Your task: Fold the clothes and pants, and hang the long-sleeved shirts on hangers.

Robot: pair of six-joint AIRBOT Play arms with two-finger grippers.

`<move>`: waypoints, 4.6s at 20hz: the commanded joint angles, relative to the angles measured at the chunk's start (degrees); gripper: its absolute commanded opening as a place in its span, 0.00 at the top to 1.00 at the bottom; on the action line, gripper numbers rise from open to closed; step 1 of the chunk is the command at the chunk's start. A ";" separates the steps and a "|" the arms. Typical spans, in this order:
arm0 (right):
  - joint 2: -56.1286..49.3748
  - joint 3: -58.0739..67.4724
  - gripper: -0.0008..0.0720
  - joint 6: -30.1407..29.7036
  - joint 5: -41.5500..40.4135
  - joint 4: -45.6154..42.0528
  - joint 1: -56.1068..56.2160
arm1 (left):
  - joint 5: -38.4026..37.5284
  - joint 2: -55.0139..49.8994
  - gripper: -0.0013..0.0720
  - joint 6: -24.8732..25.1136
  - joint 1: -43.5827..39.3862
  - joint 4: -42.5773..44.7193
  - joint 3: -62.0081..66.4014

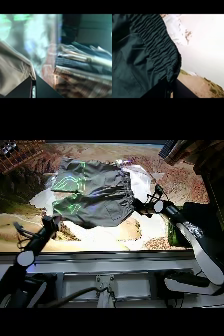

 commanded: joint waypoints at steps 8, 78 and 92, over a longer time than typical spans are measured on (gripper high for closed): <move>27.43 -7.50 0.93 5.66 13.64 -10.16 0.04 | -26.99 -11.34 0.97 28.76 4.70 22.58 31.47; -13.20 28.63 0.94 -5.64 23.71 -15.65 -0.02 | -35.54 -13.62 0.98 53.11 3.30 29.42 23.06; -11.41 24.17 0.74 -9.73 31.80 -16.48 0.02 | -48.50 -8.87 0.51 52.57 3.30 35.95 14.03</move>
